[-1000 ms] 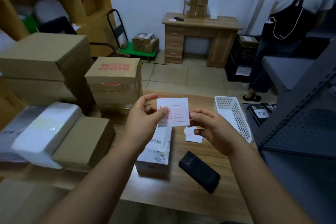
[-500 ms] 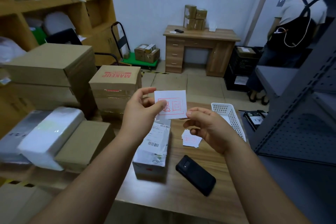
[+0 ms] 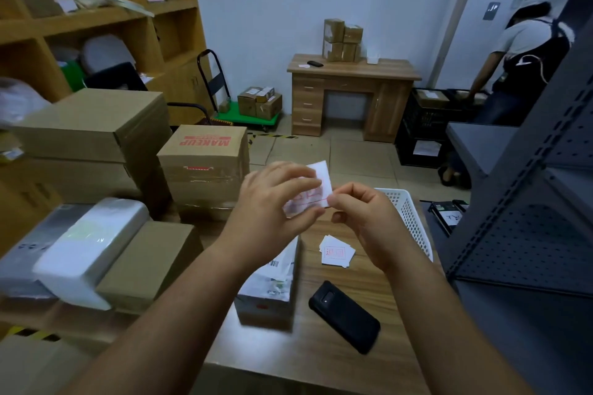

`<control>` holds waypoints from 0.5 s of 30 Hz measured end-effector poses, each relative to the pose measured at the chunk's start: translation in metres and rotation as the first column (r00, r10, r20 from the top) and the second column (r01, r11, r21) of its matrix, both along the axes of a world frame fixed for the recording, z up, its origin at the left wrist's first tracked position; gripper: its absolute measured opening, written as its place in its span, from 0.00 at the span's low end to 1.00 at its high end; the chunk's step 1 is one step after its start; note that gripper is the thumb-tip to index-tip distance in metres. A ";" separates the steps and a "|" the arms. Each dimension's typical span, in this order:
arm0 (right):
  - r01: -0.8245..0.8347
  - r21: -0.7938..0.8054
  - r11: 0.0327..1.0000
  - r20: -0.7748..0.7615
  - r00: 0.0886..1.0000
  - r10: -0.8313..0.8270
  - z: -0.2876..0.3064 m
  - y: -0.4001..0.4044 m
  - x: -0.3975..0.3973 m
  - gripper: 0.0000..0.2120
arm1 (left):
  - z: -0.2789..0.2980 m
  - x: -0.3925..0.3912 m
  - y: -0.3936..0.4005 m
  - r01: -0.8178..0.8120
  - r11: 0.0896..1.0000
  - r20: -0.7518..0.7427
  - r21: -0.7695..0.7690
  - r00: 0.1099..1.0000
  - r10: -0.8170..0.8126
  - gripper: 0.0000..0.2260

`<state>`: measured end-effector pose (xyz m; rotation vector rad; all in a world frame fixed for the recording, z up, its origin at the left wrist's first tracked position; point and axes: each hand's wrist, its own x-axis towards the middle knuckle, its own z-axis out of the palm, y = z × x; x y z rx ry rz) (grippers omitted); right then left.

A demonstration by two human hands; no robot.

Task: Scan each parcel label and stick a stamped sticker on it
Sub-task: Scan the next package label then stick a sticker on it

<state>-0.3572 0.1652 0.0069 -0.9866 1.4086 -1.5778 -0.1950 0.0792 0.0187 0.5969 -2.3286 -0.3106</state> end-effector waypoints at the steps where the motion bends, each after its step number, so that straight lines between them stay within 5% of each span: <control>1: -0.027 -0.027 0.999 -0.007 1.000 0.026 0.001 0.000 0.001 0.03 | 0.001 0.000 0.001 0.004 0.999 0.005 0.043 1.000 -0.005 0.19; 9: -0.120 -0.154 0.981 0.080 0.988 0.133 0.006 -0.002 0.005 0.14 | 0.010 0.006 0.001 0.062 0.973 -0.104 0.224 0.994 -0.040 0.16; 15: -0.115 -0.207 0.972 0.168 0.974 0.151 0.013 -0.006 0.014 0.08 | 0.014 0.009 -0.004 0.075 0.935 -0.200 0.346 0.980 -0.004 0.12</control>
